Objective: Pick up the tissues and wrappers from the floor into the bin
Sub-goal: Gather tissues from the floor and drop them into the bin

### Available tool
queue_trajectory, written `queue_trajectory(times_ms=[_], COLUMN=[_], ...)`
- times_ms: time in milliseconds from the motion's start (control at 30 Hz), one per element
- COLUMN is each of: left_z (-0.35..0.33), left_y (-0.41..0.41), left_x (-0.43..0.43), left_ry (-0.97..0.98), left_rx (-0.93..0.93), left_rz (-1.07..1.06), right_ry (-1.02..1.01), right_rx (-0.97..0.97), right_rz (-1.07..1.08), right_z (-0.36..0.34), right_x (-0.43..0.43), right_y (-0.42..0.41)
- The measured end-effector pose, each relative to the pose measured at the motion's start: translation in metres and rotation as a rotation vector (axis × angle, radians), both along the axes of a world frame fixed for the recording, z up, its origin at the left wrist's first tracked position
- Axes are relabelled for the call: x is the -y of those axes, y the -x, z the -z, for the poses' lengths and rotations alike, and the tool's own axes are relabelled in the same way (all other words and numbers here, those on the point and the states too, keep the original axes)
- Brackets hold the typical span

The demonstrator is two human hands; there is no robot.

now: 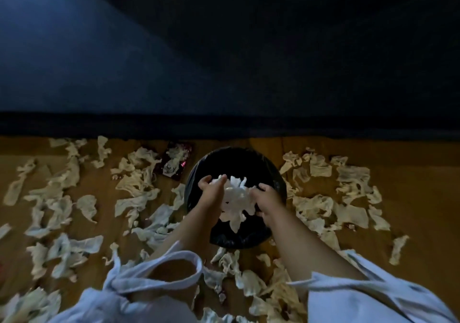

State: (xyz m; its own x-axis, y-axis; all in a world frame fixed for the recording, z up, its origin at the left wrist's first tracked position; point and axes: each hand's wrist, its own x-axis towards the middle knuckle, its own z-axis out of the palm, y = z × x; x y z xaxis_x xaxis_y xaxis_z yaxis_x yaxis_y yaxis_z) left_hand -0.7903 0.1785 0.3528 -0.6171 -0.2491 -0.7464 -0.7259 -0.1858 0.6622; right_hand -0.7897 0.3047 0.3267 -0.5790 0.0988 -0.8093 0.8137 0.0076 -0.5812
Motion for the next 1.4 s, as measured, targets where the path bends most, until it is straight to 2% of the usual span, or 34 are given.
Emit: queue_trajectory(times_ms=[167, 367, 700, 867, 1033, 1233, 1400], left_z=[0.013, -0.021, -0.129, -0.141, -0.127, -0.105, -0.066], left_y=[-0.017, -0.076, -0.270, -0.372, -0.453, -0.551, -0.624], left_x=[0.022, 0.034, 0.098, 0.138, 0.173, 0.198, 0.215], left_ry=[-0.048, 0.125, 0.340, 0.417, 0.429, 0.380, 0.382], left_rx=[0.045, -0.068, -0.184, -0.205, -0.143, -0.104, -0.117], left_rz=[0.145, 0.395, 0.675, 0.774, 0.734, 0.590, 0.587], right_ry=[-0.005, -0.085, -0.191, -0.159, -0.156, -0.165, -0.152], right_rx=[-0.011, -0.108, -0.245, -0.268, -0.283, -0.307, -0.285], right_rz=[-0.006, -0.078, -0.125, -0.231, -0.327, -0.428, -0.475], right_z=[0.005, -0.030, -0.135, -0.144, -0.132, -0.101, -0.070], right_x=[-0.006, 0.005, 0.072, 0.115, 0.141, 0.155, 0.176], right_y=[-0.015, -0.073, -0.272, -0.368, -0.439, -0.517, -0.586])
